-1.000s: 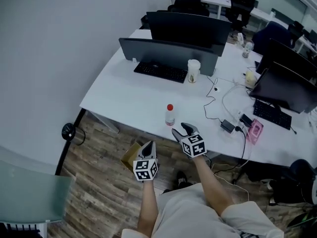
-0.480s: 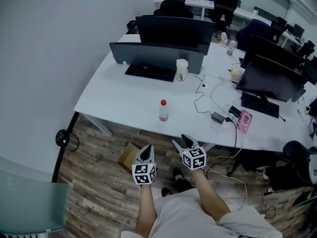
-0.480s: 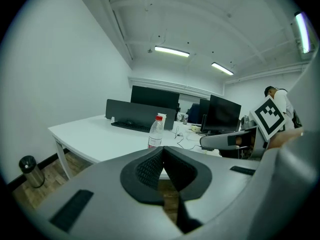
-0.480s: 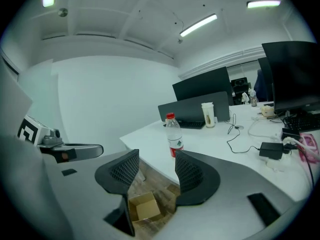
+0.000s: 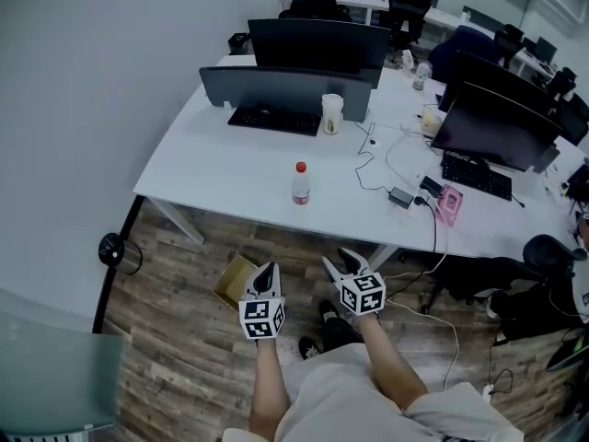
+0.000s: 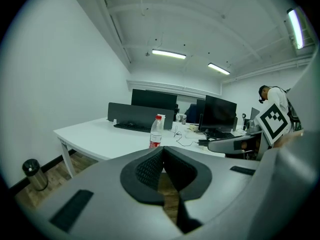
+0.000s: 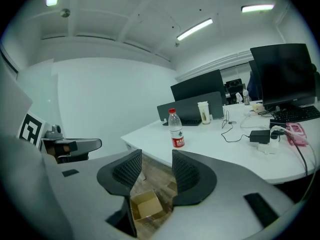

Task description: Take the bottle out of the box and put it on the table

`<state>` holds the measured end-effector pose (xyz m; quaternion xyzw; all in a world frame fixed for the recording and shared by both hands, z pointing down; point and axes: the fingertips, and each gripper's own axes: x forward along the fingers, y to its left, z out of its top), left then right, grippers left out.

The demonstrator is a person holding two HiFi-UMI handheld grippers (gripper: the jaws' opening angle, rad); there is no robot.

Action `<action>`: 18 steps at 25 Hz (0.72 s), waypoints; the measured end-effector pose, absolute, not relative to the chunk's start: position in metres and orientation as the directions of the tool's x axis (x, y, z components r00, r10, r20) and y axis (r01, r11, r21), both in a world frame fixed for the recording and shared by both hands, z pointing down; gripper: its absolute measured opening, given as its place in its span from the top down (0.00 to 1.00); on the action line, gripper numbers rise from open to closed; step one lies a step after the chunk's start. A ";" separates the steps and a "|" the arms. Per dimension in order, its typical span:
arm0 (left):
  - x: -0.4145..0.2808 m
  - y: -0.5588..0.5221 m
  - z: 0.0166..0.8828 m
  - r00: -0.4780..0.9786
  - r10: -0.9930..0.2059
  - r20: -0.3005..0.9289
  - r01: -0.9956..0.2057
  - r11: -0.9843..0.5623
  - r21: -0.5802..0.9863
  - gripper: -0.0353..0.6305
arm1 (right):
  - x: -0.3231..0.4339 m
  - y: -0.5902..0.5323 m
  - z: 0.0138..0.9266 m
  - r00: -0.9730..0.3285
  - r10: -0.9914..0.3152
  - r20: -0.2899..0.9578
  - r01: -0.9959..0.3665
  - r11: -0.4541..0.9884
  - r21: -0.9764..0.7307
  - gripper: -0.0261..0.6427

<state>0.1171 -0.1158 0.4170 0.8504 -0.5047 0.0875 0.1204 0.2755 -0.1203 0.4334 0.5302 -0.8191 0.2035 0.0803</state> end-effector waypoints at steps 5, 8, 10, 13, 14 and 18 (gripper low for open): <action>0.116 -0.101 0.416 0.492 -0.832 0.257 -0.870 -0.479 0.118 0.92 | 0.269 -0.110 0.430 -0.421 -0.846 0.326 -0.903 0.357 -0.239 0.68; 0.118 -0.097 0.415 0.502 -0.828 0.250 -0.865 -0.487 0.122 0.92 | 0.270 -0.108 0.427 -0.414 -0.853 0.318 -0.906 0.353 -0.233 0.71; 0.119 -0.096 0.412 0.507 -0.827 0.242 -0.862 -0.493 0.123 0.92 | 0.271 -0.108 0.425 -0.408 -0.858 0.313 -0.908 0.348 -0.232 0.73; 0.120 -0.095 0.409 0.512 -0.828 0.228 -0.859 -0.497 0.126 0.92 | 0.272 -0.108 0.424 -0.398 -0.864 0.307 -0.913 0.339 -0.229 0.77; 0.120 -0.095 0.409 0.513 -0.827 0.228 -0.858 -0.498 0.126 0.92 | 0.271 -0.108 0.424 -0.396 -0.865 0.307 -0.913 0.337 -0.228 0.78; 0.120 -0.093 0.413 0.518 -0.822 0.237 -0.855 -0.502 0.127 0.92 | 0.268 -0.106 0.425 -0.405 -0.862 0.306 -0.910 0.346 -0.229 0.85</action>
